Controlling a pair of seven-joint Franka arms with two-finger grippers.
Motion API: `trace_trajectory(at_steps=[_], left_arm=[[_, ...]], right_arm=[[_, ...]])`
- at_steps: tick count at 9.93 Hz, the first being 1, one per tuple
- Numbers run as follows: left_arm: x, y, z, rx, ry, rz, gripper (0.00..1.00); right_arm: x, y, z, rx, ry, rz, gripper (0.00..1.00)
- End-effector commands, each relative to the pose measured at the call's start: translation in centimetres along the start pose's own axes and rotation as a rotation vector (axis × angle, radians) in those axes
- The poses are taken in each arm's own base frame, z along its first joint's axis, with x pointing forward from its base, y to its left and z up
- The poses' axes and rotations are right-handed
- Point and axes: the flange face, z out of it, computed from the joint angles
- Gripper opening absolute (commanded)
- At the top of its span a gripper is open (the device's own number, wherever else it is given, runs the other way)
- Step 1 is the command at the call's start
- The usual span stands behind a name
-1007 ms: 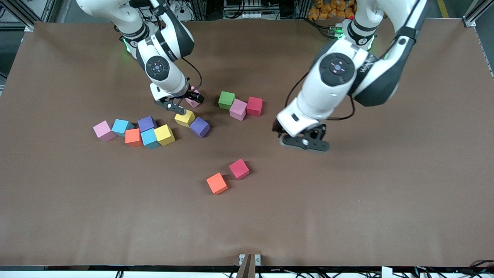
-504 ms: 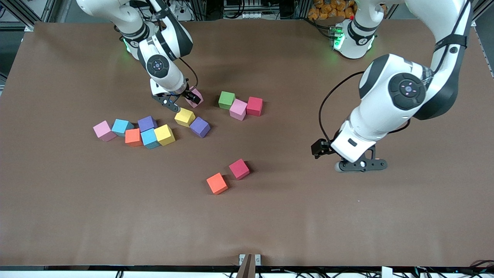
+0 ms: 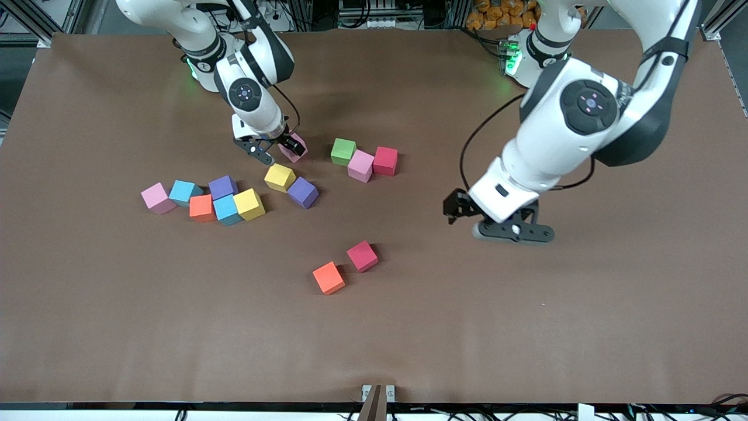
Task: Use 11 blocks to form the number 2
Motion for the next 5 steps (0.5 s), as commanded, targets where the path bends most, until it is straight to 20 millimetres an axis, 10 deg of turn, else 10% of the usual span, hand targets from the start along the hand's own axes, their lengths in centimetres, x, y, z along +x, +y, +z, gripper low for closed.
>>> trace_trajectory(at_steps=[1,2,5], left_arm=[[-0.3,-0.3,-1.0,0.006,-0.002,0.019,1.0],[-0.3,-0.4,-0.9,0.007,-0.006,0.02,1.0],[-0.2,-0.7,-0.9,0.012,-0.01,0.016,1.0]], right_arm=[[-2.3,-0.8,1.1,0.024,0.021,0.018,0.17],[-2.4,-1.0,0.9,0.036,0.026,0.021,0.0],[-4.2,-1.5,0.3,0.046,0.039,-0.23,0.0]])
